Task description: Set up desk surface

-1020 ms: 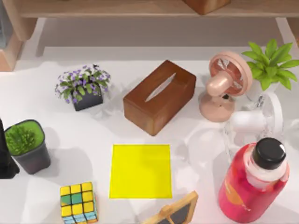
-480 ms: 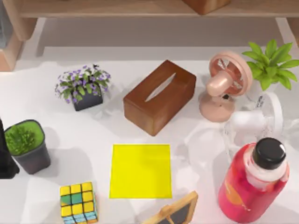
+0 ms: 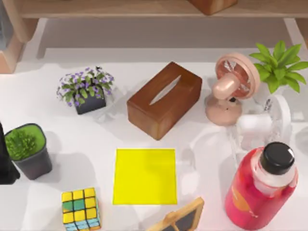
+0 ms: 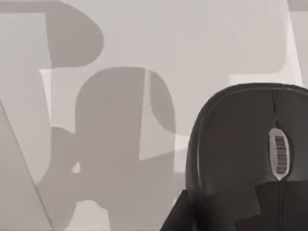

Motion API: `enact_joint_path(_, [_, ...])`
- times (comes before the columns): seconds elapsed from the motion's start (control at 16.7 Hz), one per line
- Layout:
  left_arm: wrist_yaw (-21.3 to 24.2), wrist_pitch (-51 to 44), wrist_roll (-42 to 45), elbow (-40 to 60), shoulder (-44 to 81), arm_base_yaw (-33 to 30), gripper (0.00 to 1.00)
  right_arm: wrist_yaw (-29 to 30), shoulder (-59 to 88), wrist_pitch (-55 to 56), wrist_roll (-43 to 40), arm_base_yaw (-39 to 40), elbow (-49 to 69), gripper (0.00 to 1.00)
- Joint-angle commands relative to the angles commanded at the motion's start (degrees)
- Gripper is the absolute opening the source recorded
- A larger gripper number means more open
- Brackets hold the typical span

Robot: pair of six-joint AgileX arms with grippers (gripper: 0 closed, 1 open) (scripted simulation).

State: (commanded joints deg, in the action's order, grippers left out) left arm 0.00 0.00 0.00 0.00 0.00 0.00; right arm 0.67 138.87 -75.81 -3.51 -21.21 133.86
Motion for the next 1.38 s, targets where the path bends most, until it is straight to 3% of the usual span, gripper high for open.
enact_joint_path(0.24, [0.0, 0.0, 0.0, 0.0, 0.0, 0.0, 1.0, 0.1, -9.2, -2.5, 5.7, 4.4, -2.8, 0.0])
enact_joint_path(0.54, [0.0, 0.0, 0.0, 0.0, 0.0, 0.0, 1.0, 0.0, -18.5, -4.2, 15.2, 15.3, -7.7, 0.0])
enact_joint_path(1.38, [0.0, 0.0, 0.0, 0.0, 0.0, 0.0, 1.0, 1.0, -18.5, 8.2, 44.6, 62.5, -24.2, 0.0])
